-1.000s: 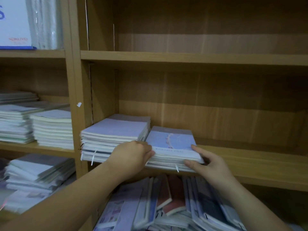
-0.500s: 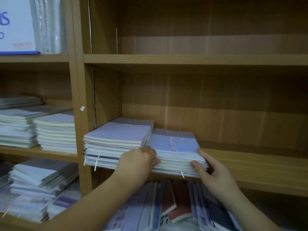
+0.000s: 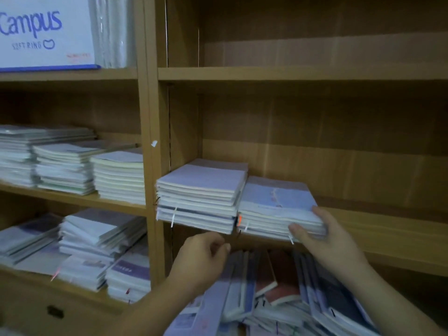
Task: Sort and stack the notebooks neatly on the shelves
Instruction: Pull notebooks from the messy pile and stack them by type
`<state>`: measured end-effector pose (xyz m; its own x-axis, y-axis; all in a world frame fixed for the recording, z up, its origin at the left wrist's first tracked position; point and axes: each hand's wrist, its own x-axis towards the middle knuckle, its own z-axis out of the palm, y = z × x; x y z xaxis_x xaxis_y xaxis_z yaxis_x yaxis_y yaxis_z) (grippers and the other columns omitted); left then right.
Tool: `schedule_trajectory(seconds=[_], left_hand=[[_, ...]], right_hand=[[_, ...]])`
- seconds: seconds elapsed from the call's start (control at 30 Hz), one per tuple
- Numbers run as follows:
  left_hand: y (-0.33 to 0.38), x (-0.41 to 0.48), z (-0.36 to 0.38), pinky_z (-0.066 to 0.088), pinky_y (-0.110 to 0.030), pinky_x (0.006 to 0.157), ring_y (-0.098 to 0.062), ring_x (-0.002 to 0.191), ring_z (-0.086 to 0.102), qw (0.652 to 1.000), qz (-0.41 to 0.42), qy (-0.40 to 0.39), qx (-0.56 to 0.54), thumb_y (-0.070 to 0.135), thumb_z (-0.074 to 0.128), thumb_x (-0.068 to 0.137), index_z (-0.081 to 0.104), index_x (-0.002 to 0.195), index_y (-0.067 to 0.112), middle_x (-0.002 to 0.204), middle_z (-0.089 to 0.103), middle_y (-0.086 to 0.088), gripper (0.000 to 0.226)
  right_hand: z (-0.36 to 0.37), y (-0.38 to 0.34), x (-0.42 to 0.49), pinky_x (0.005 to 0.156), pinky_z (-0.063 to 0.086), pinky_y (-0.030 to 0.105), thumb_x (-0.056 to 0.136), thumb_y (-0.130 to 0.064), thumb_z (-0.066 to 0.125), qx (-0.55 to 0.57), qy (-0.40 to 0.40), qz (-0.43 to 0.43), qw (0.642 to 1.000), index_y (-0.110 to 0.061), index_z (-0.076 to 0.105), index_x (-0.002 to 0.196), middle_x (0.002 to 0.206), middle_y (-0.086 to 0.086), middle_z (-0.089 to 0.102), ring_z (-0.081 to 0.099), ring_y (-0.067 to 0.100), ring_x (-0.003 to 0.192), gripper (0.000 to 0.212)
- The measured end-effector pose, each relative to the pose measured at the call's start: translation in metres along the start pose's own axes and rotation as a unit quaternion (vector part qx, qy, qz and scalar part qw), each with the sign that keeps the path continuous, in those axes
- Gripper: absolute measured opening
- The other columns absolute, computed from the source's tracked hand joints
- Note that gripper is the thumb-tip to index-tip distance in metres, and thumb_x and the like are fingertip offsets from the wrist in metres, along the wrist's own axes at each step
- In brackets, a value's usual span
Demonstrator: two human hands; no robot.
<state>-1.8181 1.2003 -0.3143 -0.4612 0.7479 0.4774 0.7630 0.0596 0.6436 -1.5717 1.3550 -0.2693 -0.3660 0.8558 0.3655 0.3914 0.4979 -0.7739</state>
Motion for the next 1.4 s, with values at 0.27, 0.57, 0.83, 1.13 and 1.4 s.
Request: schedule_trajectory(seconds=[0.27,0.57,0.83,1.13,1.4], left_hand=[[-0.004,0.013,0.024,0.035,-0.028,0.054,-0.007,0.053,0.046,0.996,0.004,0.064,-0.069,0.027,0.06,0.101,0.052,0.063,0.018,0.054,0.05,0.004,0.04],[0.014,0.006,0.034,0.046,-0.031,0.059,-0.01,0.057,0.053,0.977,-0.09,0.061,-0.181,0.03,0.064,0.099,0.065,0.067,0.011,0.06,0.063,-0.005,0.037],[0.071,0.0,0.041,0.055,-0.031,0.066,-0.014,0.068,0.061,0.873,-0.248,0.034,-0.419,0.009,0.065,0.098,0.07,0.084,0.008,0.069,0.063,-0.003,0.015],[0.095,0.011,0.037,0.049,-0.028,0.069,-0.022,0.077,0.061,0.824,-0.286,0.024,-0.488,0.025,0.062,0.101,0.069,0.092,-0.003,0.074,0.063,-0.009,0.029],[0.11,0.03,0.034,0.061,-0.038,0.08,-0.031,0.087,0.072,0.737,-0.376,0.137,-0.544,0.034,0.089,0.077,0.064,0.099,-0.002,0.094,0.07,-0.02,0.049]], right_hand=[[0.002,0.002,-0.006,0.103,0.042,0.03,0.079,-0.059,0.071,0.035,0.022,-0.022,0.999,-0.034,0.057,0.14,0.139,-0.015,0.055,0.049,0.007,0.129,0.067],[-0.002,0.004,-0.004,0.101,0.048,0.036,0.072,-0.078,0.067,0.003,0.023,-0.012,1.0,-0.052,0.055,0.135,0.132,-0.024,0.056,0.054,0.008,0.124,0.069],[-0.008,-0.004,0.007,0.107,0.043,0.039,0.06,-0.099,0.052,-0.067,-0.009,0.024,0.997,-0.056,0.053,0.134,0.147,-0.011,0.05,0.048,0.018,0.135,0.085],[-0.006,-0.015,0.01,0.106,0.04,0.032,0.058,-0.096,0.059,0.017,0.013,0.017,1.0,-0.035,0.064,0.131,0.14,-0.013,0.057,0.051,0.011,0.13,0.096],[-0.004,-0.018,0.013,0.101,0.045,0.036,0.071,-0.087,0.059,-0.052,0.033,0.042,0.997,-0.041,0.066,0.123,0.139,-0.015,0.06,0.055,0.017,0.129,0.07]])
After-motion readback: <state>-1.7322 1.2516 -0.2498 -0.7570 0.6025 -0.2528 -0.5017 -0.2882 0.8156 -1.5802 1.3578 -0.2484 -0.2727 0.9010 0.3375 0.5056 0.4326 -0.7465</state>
